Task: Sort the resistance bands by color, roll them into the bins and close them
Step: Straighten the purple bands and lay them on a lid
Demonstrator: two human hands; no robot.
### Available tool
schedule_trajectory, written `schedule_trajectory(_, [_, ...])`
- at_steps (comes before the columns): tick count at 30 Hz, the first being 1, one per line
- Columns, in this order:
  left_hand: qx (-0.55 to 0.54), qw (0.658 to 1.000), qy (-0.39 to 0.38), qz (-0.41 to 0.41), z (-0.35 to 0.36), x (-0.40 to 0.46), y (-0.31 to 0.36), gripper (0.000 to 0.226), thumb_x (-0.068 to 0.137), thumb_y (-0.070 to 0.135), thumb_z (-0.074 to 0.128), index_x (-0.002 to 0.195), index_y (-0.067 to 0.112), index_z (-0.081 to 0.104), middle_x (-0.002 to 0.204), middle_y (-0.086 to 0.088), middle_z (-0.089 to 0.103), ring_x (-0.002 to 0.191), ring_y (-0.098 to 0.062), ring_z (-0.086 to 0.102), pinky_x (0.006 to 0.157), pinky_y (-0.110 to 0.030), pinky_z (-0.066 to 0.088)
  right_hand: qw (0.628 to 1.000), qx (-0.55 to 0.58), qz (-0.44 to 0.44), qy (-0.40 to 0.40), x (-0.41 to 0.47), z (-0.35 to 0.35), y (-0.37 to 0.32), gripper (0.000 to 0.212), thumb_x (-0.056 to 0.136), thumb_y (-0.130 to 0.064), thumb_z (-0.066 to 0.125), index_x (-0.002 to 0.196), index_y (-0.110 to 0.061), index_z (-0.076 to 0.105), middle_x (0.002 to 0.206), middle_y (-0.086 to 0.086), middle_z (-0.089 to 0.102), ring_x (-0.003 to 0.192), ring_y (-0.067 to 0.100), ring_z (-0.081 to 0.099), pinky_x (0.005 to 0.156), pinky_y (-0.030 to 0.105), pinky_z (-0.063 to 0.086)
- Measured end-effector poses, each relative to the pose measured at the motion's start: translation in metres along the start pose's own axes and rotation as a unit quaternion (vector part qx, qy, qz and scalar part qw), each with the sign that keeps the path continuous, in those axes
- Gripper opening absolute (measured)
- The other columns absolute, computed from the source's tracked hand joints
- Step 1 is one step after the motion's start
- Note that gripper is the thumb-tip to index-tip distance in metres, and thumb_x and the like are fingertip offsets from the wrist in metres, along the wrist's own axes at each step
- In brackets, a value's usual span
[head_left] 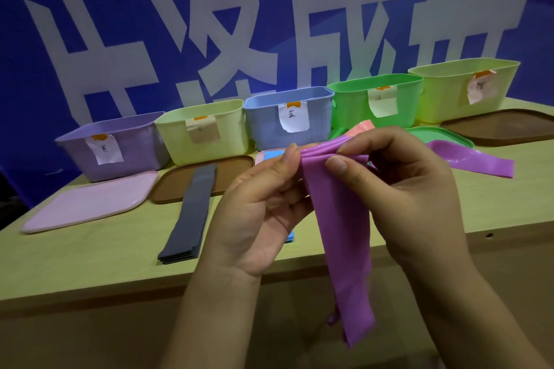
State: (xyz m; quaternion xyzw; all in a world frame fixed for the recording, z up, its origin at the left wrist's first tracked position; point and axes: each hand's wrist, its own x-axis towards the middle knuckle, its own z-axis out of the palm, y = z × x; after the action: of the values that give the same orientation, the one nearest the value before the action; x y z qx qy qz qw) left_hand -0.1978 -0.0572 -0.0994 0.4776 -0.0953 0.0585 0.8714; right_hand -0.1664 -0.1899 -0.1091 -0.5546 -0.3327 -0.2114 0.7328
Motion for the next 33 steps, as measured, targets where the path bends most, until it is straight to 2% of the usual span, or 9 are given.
schedule_trajectory(5, [0.009,1.0,0.006,-0.004,0.0001,0.0005,0.0004,0.024,0.074,0.019,0.066,0.086,0.0,0.075,0.087,-0.015,0.073,0.08,-0.021,0.07,0.07,-0.029,0.057,1.0,-0.003,-0.007,-0.002,0.0002,0.0,0.0027,0.016,0.07,-0.013,0.075,0.073,-0.026,0.065,0.074,-0.007,0.068,0.073,0.007,0.064,0.066,0.017,0.049])
schedule_trajectory(9, [0.013,1.0,0.007,0.004,-0.0017,0.0001,0.0002,0.033,0.067,0.024,0.069,0.089,0.0,0.074,0.091,-0.017,0.072,0.083,-0.022,0.07,0.074,-0.031,0.057,1.0,-0.007,-0.007,-0.004,0.0007,0.0003,0.0042,0.017,0.07,-0.014,0.076,0.072,-0.028,0.065,0.073,-0.009,0.067,0.073,0.006,0.064,0.067,0.017,0.049])
schedule_trajectory(12, [0.013,1.0,0.003,-0.002,-0.002,-0.0007,0.0013,0.023,0.072,0.02,0.068,0.085,0.003,0.076,0.087,-0.014,0.073,0.081,-0.02,0.07,0.074,-0.031,0.058,0.999,0.021,0.002,-0.028,0.0015,-0.0022,0.0024,0.019,0.067,-0.015,0.079,0.07,-0.028,0.067,0.072,-0.011,0.067,0.07,0.004,0.062,0.065,0.016,0.048])
schedule_trajectory(15, [0.015,1.0,0.014,-0.006,-0.0021,-0.0009,0.0017,0.024,0.073,0.021,0.062,0.081,0.004,0.077,0.083,-0.012,0.073,0.075,-0.018,0.07,0.069,-0.027,0.058,0.998,0.014,-0.004,-0.055,0.0011,-0.0023,-0.0004,0.018,0.066,-0.015,0.079,0.072,-0.024,0.065,0.071,-0.011,0.067,0.068,0.002,0.061,0.063,0.016,0.048])
schedule_trajectory(18, [0.023,1.0,0.011,0.006,-0.0024,-0.0013,0.0003,0.025,0.075,0.02,0.062,0.086,0.002,0.076,0.089,-0.015,0.073,0.081,-0.02,0.071,0.072,-0.029,0.057,0.999,-0.003,-0.002,-0.036,0.0009,-0.0007,0.0009,0.015,0.07,-0.012,0.074,0.073,-0.023,0.064,0.071,-0.012,0.067,0.068,0.002,0.062,0.063,0.017,0.049])
schedule_trajectory(23, [0.023,1.0,0.014,0.015,-0.0047,-0.0015,-0.0006,0.027,0.077,0.02,0.057,0.086,0.001,0.075,0.087,-0.015,0.073,0.08,-0.021,0.07,0.074,-0.03,0.058,1.0,-0.018,-0.009,-0.022,0.0006,0.0012,0.0028,0.015,0.072,-0.014,0.073,0.073,-0.025,0.065,0.073,-0.009,0.068,0.072,0.006,0.064,0.066,0.019,0.051])
schedule_trajectory(27, [0.045,0.998,0.013,0.035,-0.0058,-0.0016,-0.001,0.026,0.074,0.021,0.066,0.088,0.002,0.075,0.09,-0.016,0.073,0.082,-0.021,0.07,0.073,-0.03,0.057,0.999,-0.024,-0.016,-0.022,0.0003,0.003,0.004,0.015,0.072,-0.011,0.073,0.074,-0.024,0.064,0.074,-0.008,0.068,0.072,0.005,0.064,0.067,0.018,0.05])
schedule_trajectory(31, [0.068,0.995,0.017,0.068,-0.0071,-0.003,-0.0049,0.023,0.078,0.02,0.065,0.089,0.003,0.075,0.092,-0.016,0.073,0.084,-0.022,0.069,0.075,-0.031,0.057,0.999,-0.04,-0.029,-0.005,-0.0005,0.0039,0.0064,0.016,0.074,-0.011,0.072,0.076,-0.024,0.063,0.074,-0.009,0.067,0.073,0.005,0.064,0.067,0.017,0.048])
schedule_trajectory(33, [0.093,0.991,0.004,0.093,-0.0051,-0.0045,-0.006,0.017,0.075,0.019,0.077,0.088,0.008,0.077,0.09,-0.013,0.073,0.083,-0.021,0.069,0.073,-0.03,0.057,0.999,-0.039,-0.03,0.001,-0.0011,0.004,0.0077,0.016,0.075,-0.01,0.072,0.077,-0.023,0.063,0.075,-0.008,0.067,0.074,0.006,0.064,0.068,0.017,0.049])
